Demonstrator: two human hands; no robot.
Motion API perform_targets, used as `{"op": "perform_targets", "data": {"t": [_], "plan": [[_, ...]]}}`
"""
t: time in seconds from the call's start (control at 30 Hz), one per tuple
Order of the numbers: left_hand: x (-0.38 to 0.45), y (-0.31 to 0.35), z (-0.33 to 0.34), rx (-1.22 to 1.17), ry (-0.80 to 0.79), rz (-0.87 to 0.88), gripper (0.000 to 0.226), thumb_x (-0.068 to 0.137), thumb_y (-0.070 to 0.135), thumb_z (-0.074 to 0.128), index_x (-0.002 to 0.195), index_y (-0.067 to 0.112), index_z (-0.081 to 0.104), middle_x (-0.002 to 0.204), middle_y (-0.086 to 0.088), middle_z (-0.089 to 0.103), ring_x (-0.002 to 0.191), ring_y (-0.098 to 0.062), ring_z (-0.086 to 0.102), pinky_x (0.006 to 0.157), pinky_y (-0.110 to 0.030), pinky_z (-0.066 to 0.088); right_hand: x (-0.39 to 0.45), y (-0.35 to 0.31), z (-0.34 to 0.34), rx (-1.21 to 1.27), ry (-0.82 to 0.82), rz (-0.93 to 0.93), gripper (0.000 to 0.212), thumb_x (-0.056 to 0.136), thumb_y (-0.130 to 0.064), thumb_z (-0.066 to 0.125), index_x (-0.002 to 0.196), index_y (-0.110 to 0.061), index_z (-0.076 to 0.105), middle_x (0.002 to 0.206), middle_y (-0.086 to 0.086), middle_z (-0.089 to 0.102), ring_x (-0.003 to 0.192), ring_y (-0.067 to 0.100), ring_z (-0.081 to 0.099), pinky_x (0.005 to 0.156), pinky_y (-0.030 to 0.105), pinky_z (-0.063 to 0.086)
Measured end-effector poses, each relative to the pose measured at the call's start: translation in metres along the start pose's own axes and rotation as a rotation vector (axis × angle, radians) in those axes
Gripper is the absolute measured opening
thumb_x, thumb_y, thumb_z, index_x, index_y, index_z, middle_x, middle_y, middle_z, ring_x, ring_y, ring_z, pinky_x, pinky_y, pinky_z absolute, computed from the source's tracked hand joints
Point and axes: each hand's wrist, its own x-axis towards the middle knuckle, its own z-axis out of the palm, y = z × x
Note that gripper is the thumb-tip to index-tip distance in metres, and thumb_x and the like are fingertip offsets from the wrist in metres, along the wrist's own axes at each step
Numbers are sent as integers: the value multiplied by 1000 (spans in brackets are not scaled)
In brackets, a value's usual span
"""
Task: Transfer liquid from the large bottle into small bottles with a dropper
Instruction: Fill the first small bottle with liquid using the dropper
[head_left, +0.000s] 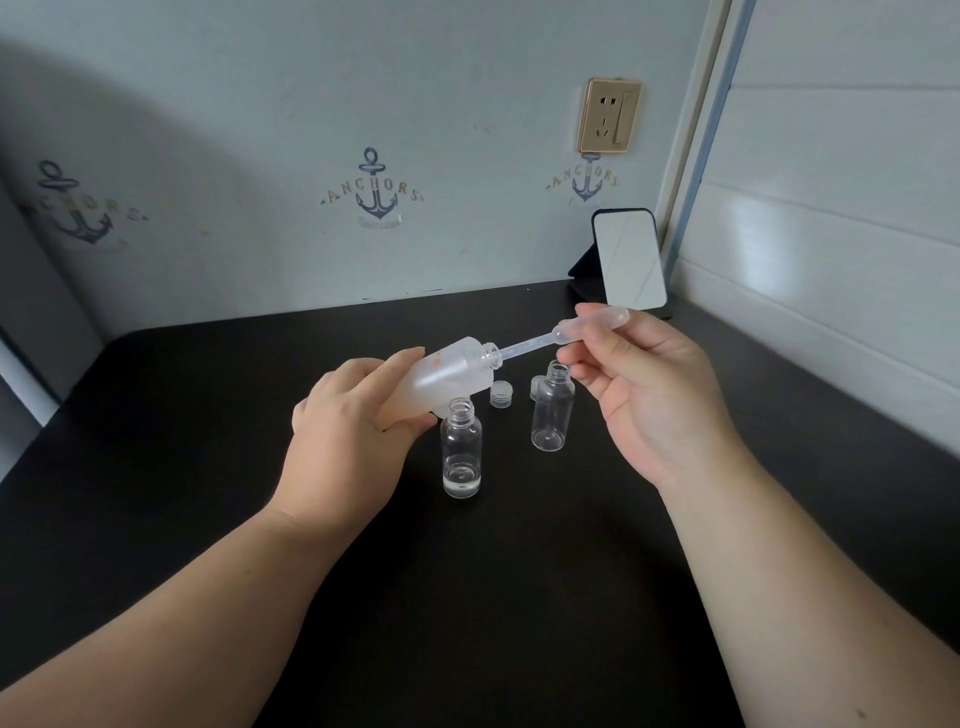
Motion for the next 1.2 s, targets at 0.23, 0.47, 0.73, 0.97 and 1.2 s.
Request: {"op": "perform_targets", "data": {"t": [0.23, 0.47, 0.73, 0.97, 1.2], "plan": [[1, -1, -1, -11, -2, -60, 60, 86, 28, 78, 142, 35, 55, 120, 9, 56, 116, -24, 52, 101, -56, 43, 3, -7, -8, 186, 104, 40, 14, 89, -14, 67, 99, -8, 75, 90, 6, 76, 75, 15, 70, 69, 23, 55], [1, -1, -2, -36, 16, -100, 60, 86, 27, 78, 141, 36, 55, 119, 9, 57, 114, -23, 54, 101, -55, 43, 7, -10, -17, 346, 237, 42, 12, 91, -13, 66, 92, -11, 77, 85, 4, 73, 74, 14, 69, 68, 23, 55], [2, -2, -5, -57, 46, -115, 60, 87, 27, 77, 142, 35, 53, 113, 14, 55, 104, -11, 51, 89, -30, 41, 9, -14, -22, 483, 361, 49, 24, 88, -14, 71, 109, -4, 70, 82, 4, 73, 72, 13, 69, 69, 22, 55], [3, -3, -5, -140, 55, -140, 47, 87, 32, 74, 125, 49, 52, 102, 27, 58, 93, 3, 49, 77, -15, 37, 10, -17, -25, 537, 418, 53, 9, 93, -15, 69, 95, -6, 71, 81, 1, 73, 71, 12, 69, 68, 21, 53], [3, -7, -3, -256, 44, -242, 48, 86, 44, 74, 122, 55, 44, 99, 34, 58, 96, 5, 58, 73, -21, 46, 9, -16, -23, 509, 385, 59, 17, 90, -13, 70, 103, -3, 69, 75, 2, 68, 64, 11, 62, 63, 21, 50]]}}
